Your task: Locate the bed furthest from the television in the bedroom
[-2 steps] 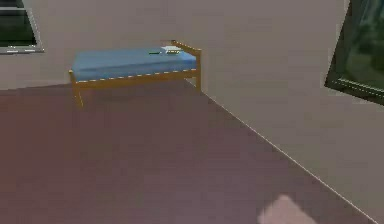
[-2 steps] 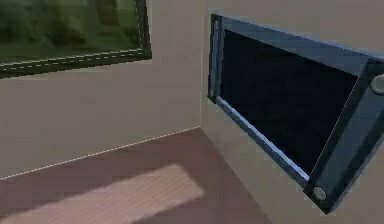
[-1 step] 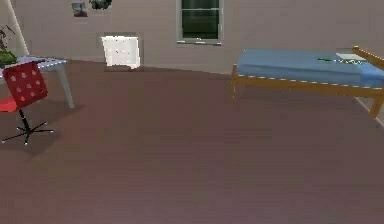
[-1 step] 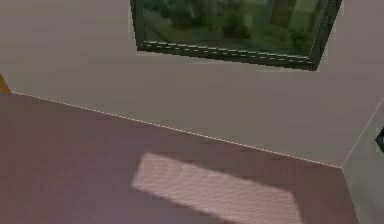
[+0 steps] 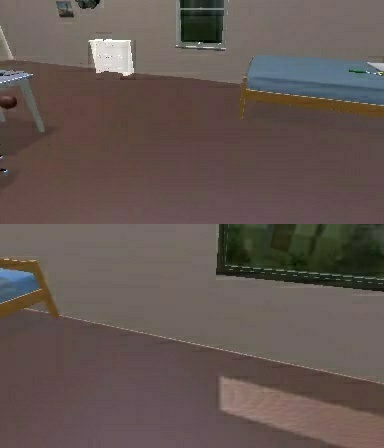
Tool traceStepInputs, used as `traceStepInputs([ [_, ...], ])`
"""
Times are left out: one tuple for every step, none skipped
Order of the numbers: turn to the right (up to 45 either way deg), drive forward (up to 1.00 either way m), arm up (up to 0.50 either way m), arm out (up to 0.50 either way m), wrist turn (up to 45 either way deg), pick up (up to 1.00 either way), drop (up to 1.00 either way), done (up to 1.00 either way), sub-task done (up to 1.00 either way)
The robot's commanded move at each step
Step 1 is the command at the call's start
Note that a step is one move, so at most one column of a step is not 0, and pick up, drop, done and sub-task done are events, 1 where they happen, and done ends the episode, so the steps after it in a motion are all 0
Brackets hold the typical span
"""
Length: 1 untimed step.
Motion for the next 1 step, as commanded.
traceStepInputs([
  [-45.0, 0.00, 0.00, 0.00, 0.0, 0.00, 0.00, 0.00, 0.00],
])
